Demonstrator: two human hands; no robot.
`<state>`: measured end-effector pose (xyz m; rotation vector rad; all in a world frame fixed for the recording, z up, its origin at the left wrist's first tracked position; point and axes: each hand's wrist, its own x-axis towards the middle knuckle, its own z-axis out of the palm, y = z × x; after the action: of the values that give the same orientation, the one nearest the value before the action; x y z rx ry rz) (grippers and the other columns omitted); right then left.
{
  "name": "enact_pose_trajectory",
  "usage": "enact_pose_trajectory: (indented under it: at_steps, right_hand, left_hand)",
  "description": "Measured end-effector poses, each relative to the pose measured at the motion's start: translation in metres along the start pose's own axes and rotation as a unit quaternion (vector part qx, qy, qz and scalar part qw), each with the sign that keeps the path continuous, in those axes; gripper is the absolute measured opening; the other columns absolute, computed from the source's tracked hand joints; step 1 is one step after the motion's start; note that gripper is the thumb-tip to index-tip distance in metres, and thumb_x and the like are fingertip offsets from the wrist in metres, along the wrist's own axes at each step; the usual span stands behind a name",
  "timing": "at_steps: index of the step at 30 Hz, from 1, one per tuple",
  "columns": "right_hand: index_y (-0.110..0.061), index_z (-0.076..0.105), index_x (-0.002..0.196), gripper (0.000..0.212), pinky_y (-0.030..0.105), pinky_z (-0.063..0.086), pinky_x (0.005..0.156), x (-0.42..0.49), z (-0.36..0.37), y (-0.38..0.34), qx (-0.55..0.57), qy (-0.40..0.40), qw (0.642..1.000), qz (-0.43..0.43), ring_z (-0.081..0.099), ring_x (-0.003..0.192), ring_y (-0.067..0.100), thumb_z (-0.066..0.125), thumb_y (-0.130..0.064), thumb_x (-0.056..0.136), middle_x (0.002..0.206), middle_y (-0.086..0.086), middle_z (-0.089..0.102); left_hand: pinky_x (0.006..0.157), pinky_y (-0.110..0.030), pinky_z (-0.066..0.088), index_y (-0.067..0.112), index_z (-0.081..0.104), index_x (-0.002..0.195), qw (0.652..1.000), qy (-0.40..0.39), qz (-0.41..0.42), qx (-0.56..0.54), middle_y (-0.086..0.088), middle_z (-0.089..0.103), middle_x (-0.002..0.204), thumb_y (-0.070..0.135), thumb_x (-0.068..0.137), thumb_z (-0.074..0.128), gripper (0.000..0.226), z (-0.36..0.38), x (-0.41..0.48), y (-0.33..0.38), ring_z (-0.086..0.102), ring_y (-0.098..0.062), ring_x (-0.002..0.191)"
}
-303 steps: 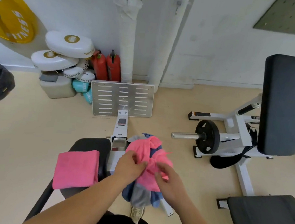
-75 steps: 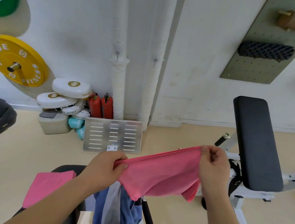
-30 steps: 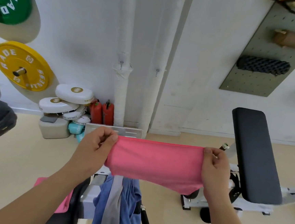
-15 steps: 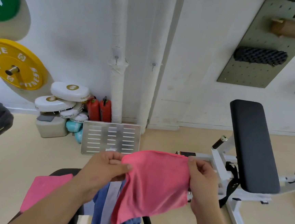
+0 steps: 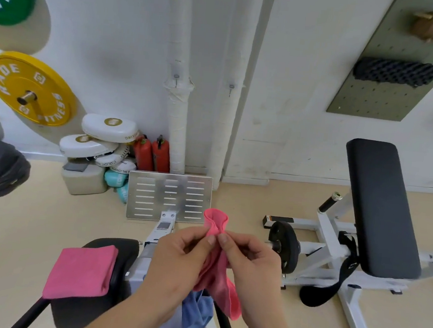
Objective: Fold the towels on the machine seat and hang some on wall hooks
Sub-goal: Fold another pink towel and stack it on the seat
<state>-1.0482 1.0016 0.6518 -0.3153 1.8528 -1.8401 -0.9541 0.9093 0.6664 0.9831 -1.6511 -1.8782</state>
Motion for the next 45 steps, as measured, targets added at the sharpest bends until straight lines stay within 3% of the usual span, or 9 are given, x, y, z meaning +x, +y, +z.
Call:
enact_pose_trajectory:
  at_steps: [6, 10, 17, 23, 25, 29, 33, 40, 45]
  right_hand:
    - [-0.013, 0.083, 0.083, 0.007, 0.037, 0.063, 0.079, -0.001, 0.01, 0.004, -0.009, -0.003, 1.0, -0.003, 0.072, 0.073, 0.017, 0.082, -0.006, 0.084, 0.077, 0.009, 0.079]
    - [-0.017, 0.082, 0.079, 0.012, 0.04, 0.061, 0.078, -0.002, 0.016, 0.011, -0.031, 0.001, 0.999, -0.031, 0.073, 0.073, 0.018, 0.082, -0.007, 0.085, 0.075, 0.007, 0.077]
    - [-0.017, 0.081, 0.088, 0.054, 0.045, 0.065, 0.078, -0.002, 0.015, 0.011, -0.041, -0.099, 0.993, -0.039, 0.077, 0.088, 0.032, 0.055, -0.064, 0.095, 0.089, 0.014, 0.077]
    - [-0.02, 0.076, 0.111, 0.023, 0.042, 0.063, 0.088, 0.007, 0.001, 0.014, -0.022, -0.063, 0.998, 0.014, 0.078, 0.093, 0.022, 0.067, -0.034, 0.096, 0.096, -0.002, 0.081]
    - [-0.033, 0.066, 0.126, 0.046, 0.043, 0.056, 0.1, 0.019, -0.012, 0.02, -0.053, -0.058, 0.996, 0.03, 0.071, 0.112, 0.017, 0.082, -0.034, 0.083, 0.114, -0.01, 0.075]
    - [-0.023, 0.054, 0.144, 0.07, 0.042, 0.043, 0.113, 0.04, -0.033, 0.013, -0.004, -0.217, 0.975, 0.041, 0.056, 0.137, 0.02, 0.082, -0.026, 0.08, 0.143, 0.001, 0.064]
    - [-0.006, 0.068, 0.129, 0.048, 0.046, 0.046, 0.111, 0.043, -0.036, 0.001, 0.015, -0.25, 0.968, 0.017, 0.064, 0.125, 0.027, 0.077, -0.022, 0.085, 0.129, 0.014, 0.071]
    - [-0.029, 0.077, 0.106, 0.032, 0.027, 0.048, 0.069, 0.029, -0.023, -0.031, -0.024, -0.174, 0.984, -0.013, 0.059, 0.075, 0.007, 0.056, -0.051, 0.098, 0.083, -0.008, 0.068]
    - [-0.018, 0.073, 0.105, 0.037, 0.034, 0.052, 0.074, 0.036, -0.009, -0.023, -0.098, -0.107, 0.989, 0.011, 0.062, 0.078, 0.011, 0.054, -0.05, 0.101, 0.087, 0.004, 0.068]
  left_hand:
    - [0.087, -0.032, 0.06, 0.043, 0.082, 0.084, 0.997, -0.004, 0.041, 0.058, -0.002, 0.081, 0.091, 0.007, 0.098, 0.065, 0.042, -0.005, -0.002, 0.002, 0.076, -0.019, 0.093]
    - [0.078, -0.038, 0.061, 0.033, 0.082, 0.084, 0.996, 0.015, 0.048, 0.069, -0.013, 0.078, 0.089, 0.008, 0.098, 0.066, 0.033, -0.01, -0.002, 0.003, 0.076, -0.025, 0.081]
    - [0.071, -0.017, 0.057, 0.023, 0.079, 0.087, 0.996, 0.024, 0.025, 0.077, 0.007, 0.078, 0.083, 0.009, 0.084, 0.081, 0.014, -0.015, -0.001, 0.001, 0.074, -0.006, 0.079]
    - [0.056, -0.019, 0.05, 0.021, 0.076, 0.083, 0.995, 0.0, 0.038, 0.09, 0.008, 0.072, 0.067, 0.007, 0.092, 0.073, 0.017, -0.032, 0.008, 0.008, 0.065, -0.004, 0.056]
    - [0.048, -0.019, 0.047, 0.007, 0.07, 0.092, 0.997, -0.06, 0.03, 0.046, 0.003, 0.066, 0.061, -0.002, 0.095, 0.067, 0.01, -0.041, 0.009, 0.016, 0.058, -0.008, 0.043]
    - [0.074, -0.026, 0.047, 0.012, 0.068, 0.09, 0.982, -0.178, 0.065, -0.003, -0.004, 0.065, 0.08, 0.008, 0.091, 0.064, 0.006, -0.06, 0.017, 0.031, 0.059, -0.016, 0.078]
    - [0.078, -0.03, 0.045, 0.014, 0.066, 0.093, 0.987, -0.139, 0.082, 0.015, -0.003, 0.067, 0.081, 0.016, 0.094, 0.064, 0.003, -0.065, 0.025, 0.031, 0.058, -0.014, 0.079]
    - [0.055, -0.02, 0.043, 0.041, 0.062, 0.1, 0.978, 0.017, 0.15, 0.147, -0.016, 0.068, 0.072, 0.036, 0.101, 0.056, 0.008, -0.06, 0.025, 0.039, 0.051, -0.007, 0.055]
    - [0.069, -0.051, 0.061, 0.041, 0.066, 0.109, 0.996, -0.009, 0.01, 0.087, -0.01, 0.075, 0.08, 0.031, 0.1, 0.064, 0.014, -0.06, 0.038, 0.016, 0.065, -0.023, 0.068]
